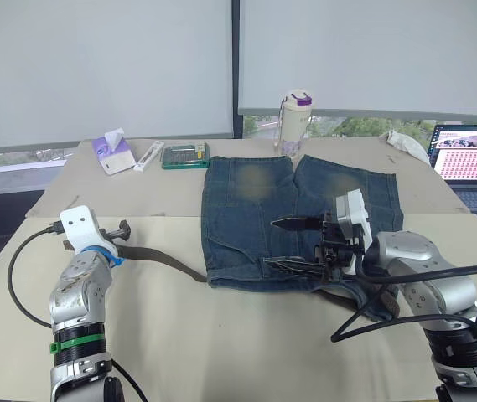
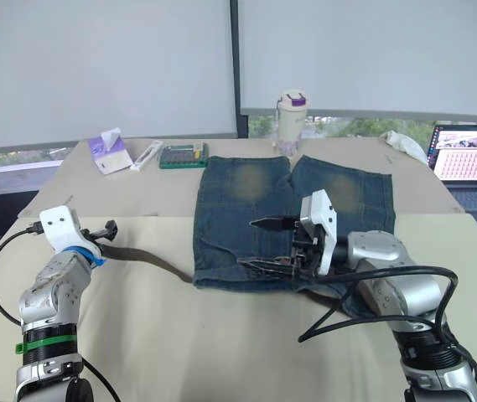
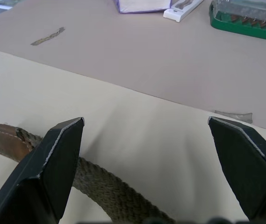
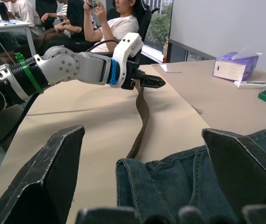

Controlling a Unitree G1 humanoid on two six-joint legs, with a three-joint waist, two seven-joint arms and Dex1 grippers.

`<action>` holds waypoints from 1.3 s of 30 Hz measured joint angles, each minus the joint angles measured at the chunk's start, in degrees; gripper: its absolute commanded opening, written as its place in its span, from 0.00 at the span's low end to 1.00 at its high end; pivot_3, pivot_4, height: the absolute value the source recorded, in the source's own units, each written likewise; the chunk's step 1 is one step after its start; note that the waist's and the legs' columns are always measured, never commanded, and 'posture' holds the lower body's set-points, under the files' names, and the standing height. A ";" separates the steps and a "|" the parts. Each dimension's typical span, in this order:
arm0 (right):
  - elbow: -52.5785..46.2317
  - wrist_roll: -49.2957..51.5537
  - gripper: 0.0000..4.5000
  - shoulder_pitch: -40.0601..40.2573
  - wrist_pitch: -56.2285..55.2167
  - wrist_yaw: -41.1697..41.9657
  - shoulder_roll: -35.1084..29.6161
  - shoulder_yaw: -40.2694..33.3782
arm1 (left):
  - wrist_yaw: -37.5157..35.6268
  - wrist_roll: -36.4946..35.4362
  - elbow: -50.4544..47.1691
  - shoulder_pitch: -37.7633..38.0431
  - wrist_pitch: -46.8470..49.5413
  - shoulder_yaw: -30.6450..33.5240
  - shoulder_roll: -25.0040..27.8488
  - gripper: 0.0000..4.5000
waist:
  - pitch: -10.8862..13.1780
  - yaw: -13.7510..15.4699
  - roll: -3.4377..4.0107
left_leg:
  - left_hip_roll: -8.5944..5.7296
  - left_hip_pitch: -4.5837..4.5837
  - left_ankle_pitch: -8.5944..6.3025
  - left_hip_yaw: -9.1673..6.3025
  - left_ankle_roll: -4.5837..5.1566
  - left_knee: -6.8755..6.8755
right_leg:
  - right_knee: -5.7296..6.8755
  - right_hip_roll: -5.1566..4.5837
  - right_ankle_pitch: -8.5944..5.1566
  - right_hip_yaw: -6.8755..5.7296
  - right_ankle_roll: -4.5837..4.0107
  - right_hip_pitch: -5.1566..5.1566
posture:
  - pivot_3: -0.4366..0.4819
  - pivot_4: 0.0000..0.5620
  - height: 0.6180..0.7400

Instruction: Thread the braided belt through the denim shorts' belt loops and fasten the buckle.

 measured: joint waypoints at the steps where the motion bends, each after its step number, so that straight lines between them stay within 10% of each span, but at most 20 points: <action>1: 0.00 -0.01 0.99 0.05 0.00 -0.01 0.05 0.03 | 0.68 0.02 0.14 -0.71 1.10 -0.13 -0.17 1.00 | 0.00 0.04 0.00 | -0.01 0.00 0.00 0.00 0.00 0.01 | 0.00 0.01 0.00 0.00 0.00 0.01 | 0.48 0.27 1.00; 6: 0.00 -0.53 0.99 0.58 -0.07 -0.18 0.37 0.13 | 5.48 0.07 2.43 -3.04 7.39 0.48 -1.18 1.00 | -0.02 0.07 0.01 | -0.07 -0.01 0.01 0.00 0.01 0.02 | -0.03 -0.01 0.00 -0.01 0.01 0.02 | 0.48 0.27 1.00; 20: 0.53 -2.48 1.00 1.76 -1.79 0.12 0.55 0.15 | 12.96 -0.12 1.45 -3.19 11.21 6.80 -4.59 0.01 | -0.02 0.19 0.00 | -0.06 -0.02 0.03 -0.01 -0.05 0.02 | -0.03 -0.01 0.01 -0.01 0.01 0.02 | 0.48 0.27 1.00; 24: 0.74 -2.67 1.00 1.77 -1.87 -0.08 0.61 0.14 | 9.22 0.66 -0.53 -2.55 3.75 3.34 -4.27 0.01 | -0.02 0.18 -0.01 | -0.05 -0.04 0.05 -0.01 -0.08 0.02 | -0.05 -0.01 0.02 -0.01 0.00 0.01 | 0.48 0.27 1.00; 30: 0.59 -2.12 1.00 1.73 1.35 -7.29 3.90 -0.20 | -3.38 12.89 -6.19 -0.51 -14.84 -18.47 3.69 0.01 | -0.06 0.16 0.06 | -0.07 -0.04 0.09 0.00 -0.16 -0.03 | -0.10 -0.04 0.03 0.01 -0.03 0.04 | 0.48 0.27 1.00; 39: -2.79 13.80 1.00 -3.58 24.31 -43.12 24.60 -8.83 | -5.82 42.71 2.43 -3.95 -49.54 -45.90 12.01 0.01 | -0.16 -0.23 0.24 | 0.03 -0.13 0.09 0.00 -0.13 -0.18 | -0.01 -0.04 0.05 0.12 -0.05 -0.14 | 0.48 0.27 1.00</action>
